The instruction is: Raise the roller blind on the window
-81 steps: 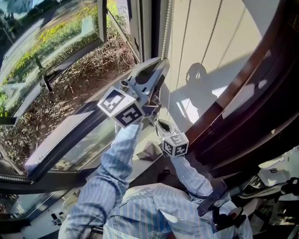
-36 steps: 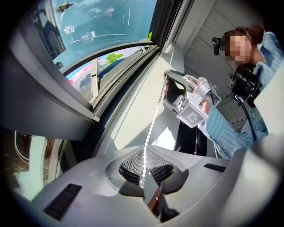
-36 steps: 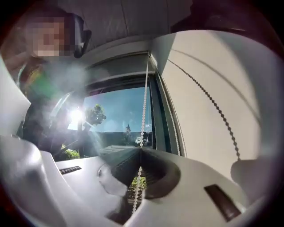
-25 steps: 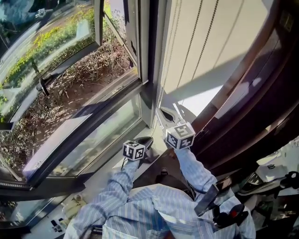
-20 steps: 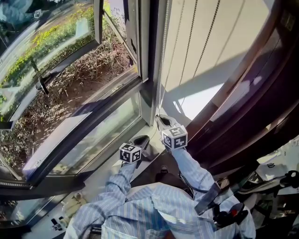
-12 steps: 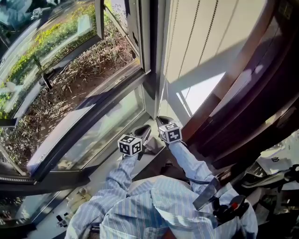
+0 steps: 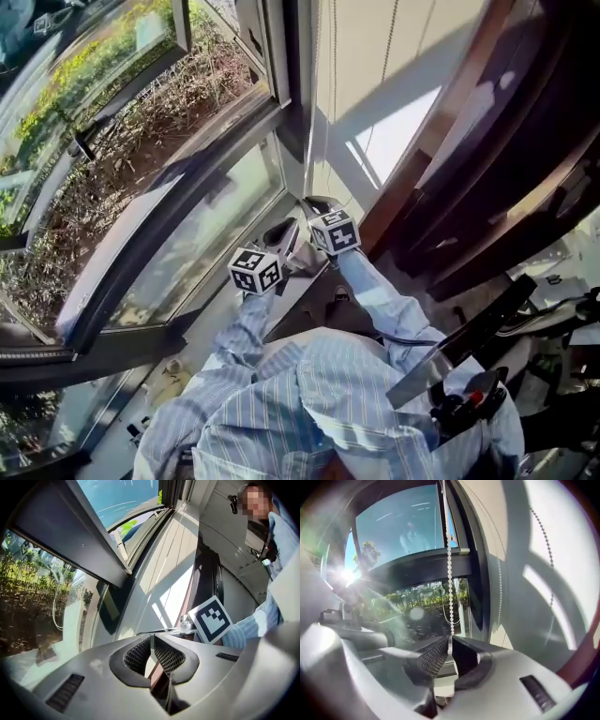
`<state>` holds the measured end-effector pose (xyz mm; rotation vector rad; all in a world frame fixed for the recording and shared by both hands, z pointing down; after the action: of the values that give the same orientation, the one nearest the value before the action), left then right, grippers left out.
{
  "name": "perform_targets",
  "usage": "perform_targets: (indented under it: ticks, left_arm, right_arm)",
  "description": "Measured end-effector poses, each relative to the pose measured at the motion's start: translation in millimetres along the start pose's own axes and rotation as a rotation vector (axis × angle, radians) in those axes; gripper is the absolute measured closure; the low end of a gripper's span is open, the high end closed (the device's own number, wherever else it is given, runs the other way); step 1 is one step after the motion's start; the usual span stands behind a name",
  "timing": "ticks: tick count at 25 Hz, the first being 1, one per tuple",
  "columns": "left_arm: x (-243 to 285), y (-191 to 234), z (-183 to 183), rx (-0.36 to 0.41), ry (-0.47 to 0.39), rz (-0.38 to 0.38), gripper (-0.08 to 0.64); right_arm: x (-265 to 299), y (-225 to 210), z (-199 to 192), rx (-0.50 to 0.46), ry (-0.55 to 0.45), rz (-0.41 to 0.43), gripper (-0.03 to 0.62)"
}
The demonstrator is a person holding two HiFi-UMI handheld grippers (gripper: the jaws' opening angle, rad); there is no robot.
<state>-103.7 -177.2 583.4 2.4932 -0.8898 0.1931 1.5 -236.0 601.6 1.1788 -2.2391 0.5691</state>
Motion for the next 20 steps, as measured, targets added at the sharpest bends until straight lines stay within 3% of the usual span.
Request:
perform_targets:
  ticks: [2, 4, 10, 15, 20]
  left_arm:
    - [-7.6, -1.8, 5.8, 0.001, -0.023, -0.007, 0.545]
    - [-15.8, -3.5, 10.2, 0.0, -0.044, -0.011, 0.545]
    - [-38.7, -6.9, 15.9, -0.051, -0.123, -0.013, 0.545]
    - [-53.7, -19.1, 18.5, -0.053, -0.168, 0.026, 0.545]
    - [-66.5, -56.7, 14.6, -0.007, -0.199, 0.105, 0.545]
  right_arm:
    - [-10.7, 4.6, 2.1, 0.026, -0.063, -0.018, 0.578]
    - [-23.2, 9.3, 4.4, 0.036, -0.129, -0.038, 0.496]
    - [-74.6, 20.8, 5.7, 0.088, -0.267, -0.097, 0.485]
    - [-113.6, 35.6, 9.8, 0.086, -0.346, -0.048, 0.486]
    - [-139.3, 43.4, -14.2, 0.055, -0.291, 0.043, 0.491]
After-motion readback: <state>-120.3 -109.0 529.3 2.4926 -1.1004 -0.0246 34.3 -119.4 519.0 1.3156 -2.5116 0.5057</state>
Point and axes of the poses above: the fingertips, and each gripper's own axes: x forward along the fingers, y to its left, z out of its top, the point moved 6 cm from there along -x, backward along the fingers, and after that the axes turned 9 degrees about y, right-handed, at the moved point
